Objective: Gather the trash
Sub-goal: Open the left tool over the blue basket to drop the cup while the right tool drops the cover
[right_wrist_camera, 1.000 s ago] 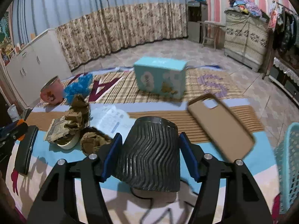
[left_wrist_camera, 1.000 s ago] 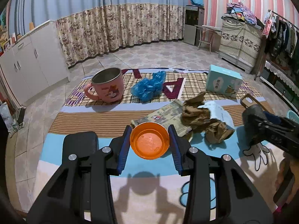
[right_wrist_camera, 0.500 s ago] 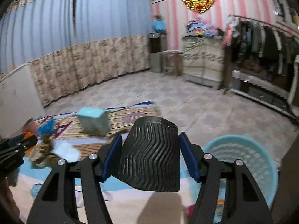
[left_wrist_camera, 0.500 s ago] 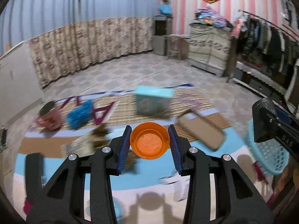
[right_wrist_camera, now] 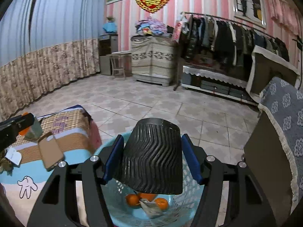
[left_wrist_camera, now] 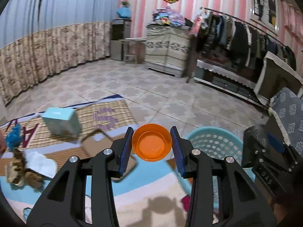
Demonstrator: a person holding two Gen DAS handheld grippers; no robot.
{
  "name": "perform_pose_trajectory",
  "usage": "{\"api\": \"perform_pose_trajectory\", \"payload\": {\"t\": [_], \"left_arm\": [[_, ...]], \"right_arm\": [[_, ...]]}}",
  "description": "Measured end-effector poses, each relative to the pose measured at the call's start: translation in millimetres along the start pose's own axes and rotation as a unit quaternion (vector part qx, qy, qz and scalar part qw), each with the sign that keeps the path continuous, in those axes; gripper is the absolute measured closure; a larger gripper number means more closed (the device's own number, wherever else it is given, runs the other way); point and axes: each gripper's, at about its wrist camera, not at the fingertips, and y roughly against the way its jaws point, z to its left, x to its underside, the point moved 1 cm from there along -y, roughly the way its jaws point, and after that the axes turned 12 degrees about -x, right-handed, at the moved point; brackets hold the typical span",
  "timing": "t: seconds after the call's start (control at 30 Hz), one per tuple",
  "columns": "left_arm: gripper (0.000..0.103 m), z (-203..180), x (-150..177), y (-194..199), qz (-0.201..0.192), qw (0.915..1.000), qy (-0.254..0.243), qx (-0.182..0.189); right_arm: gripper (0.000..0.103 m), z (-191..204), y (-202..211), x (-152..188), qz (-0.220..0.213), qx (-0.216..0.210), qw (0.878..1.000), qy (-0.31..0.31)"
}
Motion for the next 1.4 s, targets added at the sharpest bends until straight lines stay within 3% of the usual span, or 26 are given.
{"api": "perform_pose_trajectory", "payload": {"t": [0.23,0.4,0.8,1.07,1.1,1.23,1.4], "left_arm": [[0.064,-34.9,26.9,-27.6,0.026,0.9989,-0.001,0.040],[0.064,-58.9,36.1,-41.4,0.036,0.9980,-0.017,0.049],[0.064,-100.9,47.9,-49.8,0.014,0.9951,-0.079,0.058],[0.064,-112.1,51.4,-50.9,0.001,0.9945,-0.092,0.051],[0.062,-110.9,51.9,-52.8,0.005,0.9947,-0.089,0.052],[0.035,-102.3,51.0,-52.7,-0.002,0.9962,-0.081,0.032],[0.025,-90.5,48.4,-49.4,-0.009,0.9970,-0.076,0.013]], "right_arm": [[0.041,-24.9,-11.6,7.1,0.007,0.016,1.000,-0.016],[0.041,-36.6,-12.6,16.2,0.009,0.023,0.999,-0.024],[0.041,-58.4,-22.6,27.0,0.016,0.028,0.998,-0.055],[0.041,-56.0,-24.7,28.8,0.021,0.024,0.998,-0.055],[0.041,-55.3,-25.5,29.4,0.023,0.023,0.998,-0.054],[0.041,-54.4,-27.5,31.2,0.028,0.022,0.998,-0.055],[0.041,-53.7,-28.1,33.3,0.028,0.020,0.998,-0.050]]}}
